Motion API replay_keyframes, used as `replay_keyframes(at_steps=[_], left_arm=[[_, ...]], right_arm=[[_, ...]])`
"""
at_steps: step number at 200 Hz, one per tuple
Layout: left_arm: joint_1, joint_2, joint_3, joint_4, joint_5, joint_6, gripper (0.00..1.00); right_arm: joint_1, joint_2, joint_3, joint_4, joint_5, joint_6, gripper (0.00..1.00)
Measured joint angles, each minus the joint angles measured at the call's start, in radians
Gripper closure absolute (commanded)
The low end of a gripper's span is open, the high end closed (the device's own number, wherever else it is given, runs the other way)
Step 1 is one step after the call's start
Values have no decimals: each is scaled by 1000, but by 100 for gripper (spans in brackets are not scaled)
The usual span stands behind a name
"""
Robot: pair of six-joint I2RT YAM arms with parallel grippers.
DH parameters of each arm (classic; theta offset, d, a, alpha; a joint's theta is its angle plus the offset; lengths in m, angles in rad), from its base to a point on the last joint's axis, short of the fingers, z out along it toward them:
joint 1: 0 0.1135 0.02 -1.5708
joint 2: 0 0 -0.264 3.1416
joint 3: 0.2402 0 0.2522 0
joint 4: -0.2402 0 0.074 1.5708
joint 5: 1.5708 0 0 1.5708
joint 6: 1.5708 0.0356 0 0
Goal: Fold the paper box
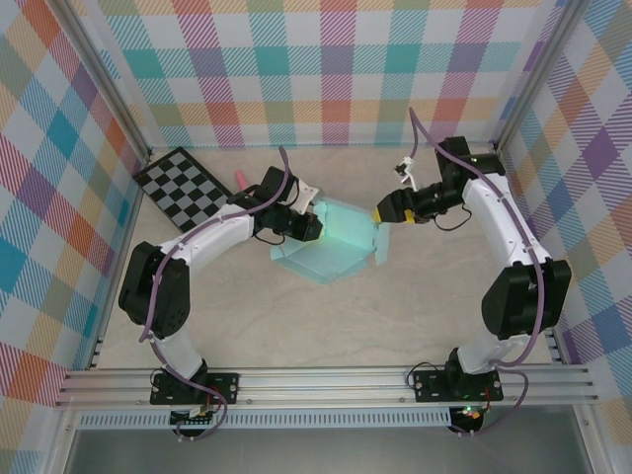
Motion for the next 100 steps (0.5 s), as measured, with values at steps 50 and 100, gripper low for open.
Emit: replay_keyframes(at_steps=[50, 100], left_arm=[[0, 0, 0, -25, -4, 37, 100], [0, 0, 0, -42, -23, 51, 100]], right_arm=[[32, 8, -1, 11, 35, -60, 23], [51, 7, -21, 56, 47, -48, 20]])
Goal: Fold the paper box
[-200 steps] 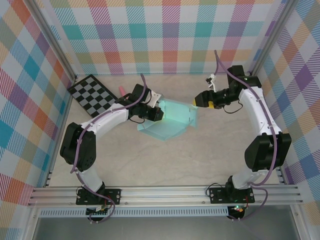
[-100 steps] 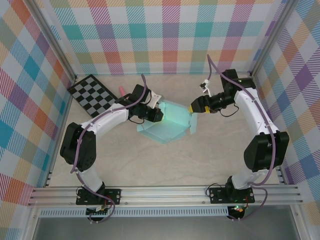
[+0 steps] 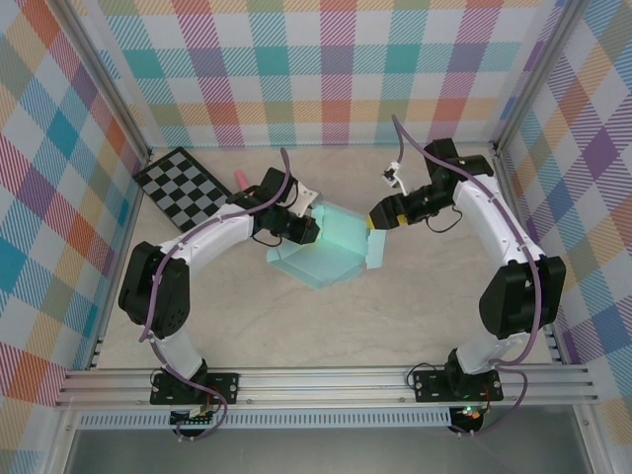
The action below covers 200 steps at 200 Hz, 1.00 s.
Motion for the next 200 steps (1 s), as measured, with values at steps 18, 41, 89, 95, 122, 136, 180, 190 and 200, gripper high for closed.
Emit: replay_keyframes(at_steps=[18, 41, 89, 95, 122, 136, 180, 190, 200], left_arm=[[0, 0, -3, 12, -4, -12, 100], [0, -1, -6, 38, 8, -42, 100], [-1, -24, -8, 69, 24, -75, 100], [-1, -26, -7, 70, 26, -78, 100], [-1, -27, -7, 83, 33, -93, 100], [-1, -27, -7, 90, 43, -101, 100], [0, -27, -7, 93, 70, -134, 100], [0, -27, -6, 94, 75, -139, 100], [0, -27, -5, 96, 77, -143, 100]], right_arm=[[-1, -12, -8, 40, -16, 55, 18], [-28, -58, -8, 89, -63, 127, 17], [-235, -255, -134, 251, -201, 266, 18], [-258, -282, -166, 271, -214, 281, 18], [-278, -335, -253, 322, -294, 299, 23], [-274, -343, -289, 336, -346, 289, 25], [-231, -391, -367, 343, -397, 227, 33], [-216, -394, -375, 356, -396, 227, 38], [-197, -389, -380, 371, -394, 225, 43]])
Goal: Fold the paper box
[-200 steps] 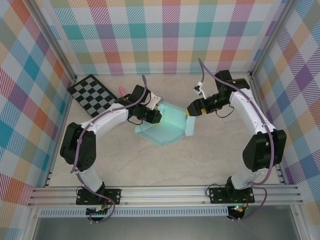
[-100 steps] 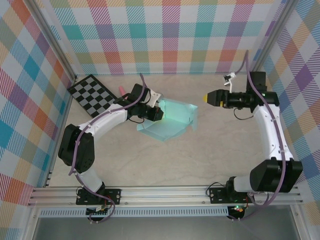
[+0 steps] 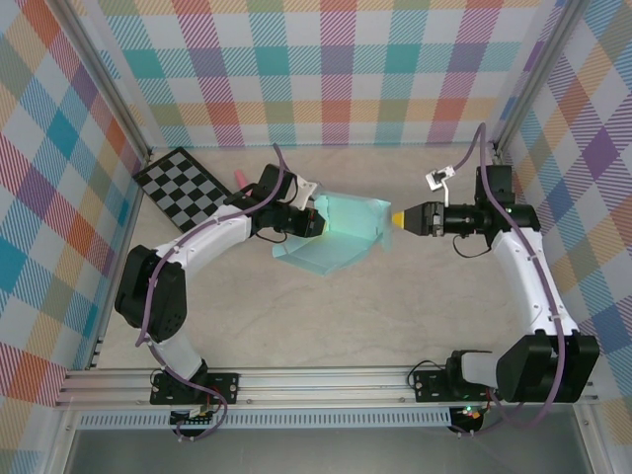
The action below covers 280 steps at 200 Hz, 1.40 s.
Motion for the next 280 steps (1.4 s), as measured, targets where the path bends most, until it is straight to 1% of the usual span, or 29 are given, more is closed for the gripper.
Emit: replay_keyframes(at_steps=[9, 30, 36, 79, 87, 91, 114, 143, 167, 184, 210, 240, 259, 269, 280], left_arm=[[0, 0, 1, 2, 0, -3, 100], [0, 0, 3, 1, 0, -3, 100], [0, 0, 3, 1, -2, -3, 100], [11, 0, 3, -11, -29, -4, 100], [12, 0, 3, -13, -40, -6, 100], [12, 0, 3, -14, -44, -7, 100], [13, 0, 3, -15, -76, -26, 100], [16, 0, 3, -15, -133, -63, 100], [14, 0, -8, -7, -169, -90, 100], [5, 0, -12, -5, -195, -109, 100], [-23, 0, -18, 11, -249, -134, 100], [-74, -25, -56, 71, -330, -167, 100], [-113, -48, -84, 91, -420, -204, 100], [-128, -49, -88, 93, -476, -224, 100], [-140, -49, -90, 89, -538, -245, 100]], right_arm=[[27, 11, -2, 14, 11, 6, 46], [95, 48, -2, 42, 41, 13, 58], [109, 59, -2, 51, 48, 13, 57], [171, 96, -1, 130, 140, 50, 60], [185, 97, -1, 145, 172, 57, 57], [195, 96, -1, 152, 195, 63, 56], [254, 92, -2, 204, 349, 93, 57], [350, 53, -49, 309, 595, 141, 57], [416, 39, -100, 397, 792, 194, 54], [437, 45, -134, 438, 880, 234, 51], [447, 79, -144, 459, 970, 263, 50], [469, 127, -148, 497, 1084, 288, 61], [492, 150, -151, 515, 1181, 294, 68], [507, 161, -151, 528, 1214, 290, 73], [525, 172, -150, 543, 1245, 290, 75]])
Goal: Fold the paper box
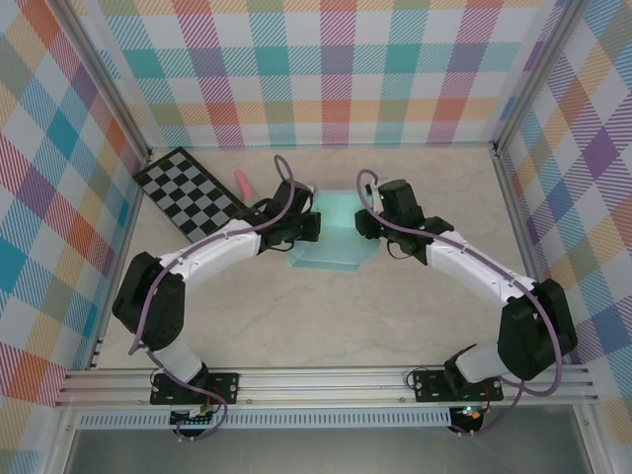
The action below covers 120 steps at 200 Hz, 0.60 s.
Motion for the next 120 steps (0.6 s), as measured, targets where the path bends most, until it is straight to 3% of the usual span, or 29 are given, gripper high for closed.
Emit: replay_keyframes(at_steps=[36, 68, 81, 95, 120], left_arm=[[-40, 0, -2, -21, -148, -71, 100], [-58, 0, -2, -19, -192, -119, 100], [-61, 0, -2, -20, -198, -130, 100], [-63, 0, -2, -20, -200, -142, 100], [-78, 0, -2, -22, -201, -155, 100]], right_arm=[[34, 29, 3, 40, 63, 6, 91], [38, 29, 1, 51, 84, 5, 93], [38, 29, 0, 55, 89, 2, 87], [38, 30, -1, 56, 93, -3, 66], [38, 56, -1, 62, 137, -16, 57]])
